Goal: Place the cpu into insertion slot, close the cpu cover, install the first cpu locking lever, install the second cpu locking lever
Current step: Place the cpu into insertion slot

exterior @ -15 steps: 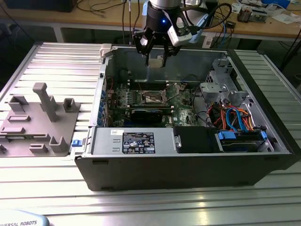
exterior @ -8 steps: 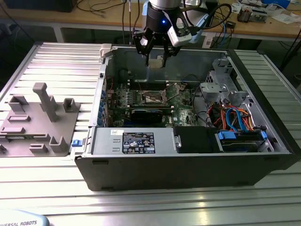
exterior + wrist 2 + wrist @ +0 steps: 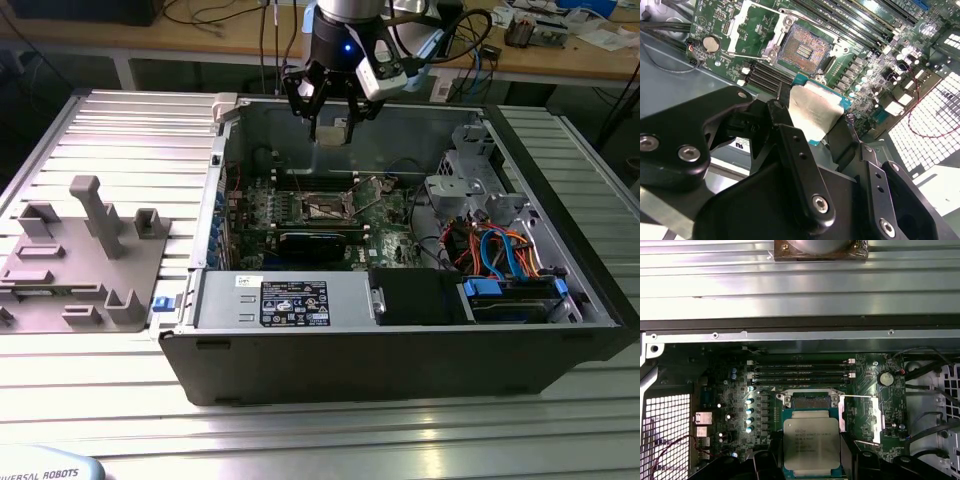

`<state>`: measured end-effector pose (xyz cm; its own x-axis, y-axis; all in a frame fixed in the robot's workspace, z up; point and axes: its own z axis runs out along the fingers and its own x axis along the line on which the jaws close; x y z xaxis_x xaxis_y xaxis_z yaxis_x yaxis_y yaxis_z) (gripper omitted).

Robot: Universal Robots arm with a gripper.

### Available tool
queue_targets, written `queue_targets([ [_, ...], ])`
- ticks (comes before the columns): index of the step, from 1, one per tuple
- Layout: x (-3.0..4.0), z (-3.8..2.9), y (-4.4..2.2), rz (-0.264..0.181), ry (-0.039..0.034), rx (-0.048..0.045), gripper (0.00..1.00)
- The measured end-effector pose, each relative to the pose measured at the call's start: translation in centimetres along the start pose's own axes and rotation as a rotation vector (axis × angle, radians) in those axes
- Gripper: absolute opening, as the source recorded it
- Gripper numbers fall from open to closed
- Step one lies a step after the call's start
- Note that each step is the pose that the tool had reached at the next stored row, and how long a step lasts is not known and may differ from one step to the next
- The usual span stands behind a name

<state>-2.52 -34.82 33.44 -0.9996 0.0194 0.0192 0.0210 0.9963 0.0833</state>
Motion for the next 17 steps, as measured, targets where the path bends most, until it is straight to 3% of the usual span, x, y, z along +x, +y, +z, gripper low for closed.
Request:
queue_targets([
  [5, -0.01, 0.39, -0.03, 0.0, 0.0, -0.0001, 0.54],
  [17, -0.01, 0.46, -0.04, 0.007, -0.0006, -0.0001, 0.54],
])
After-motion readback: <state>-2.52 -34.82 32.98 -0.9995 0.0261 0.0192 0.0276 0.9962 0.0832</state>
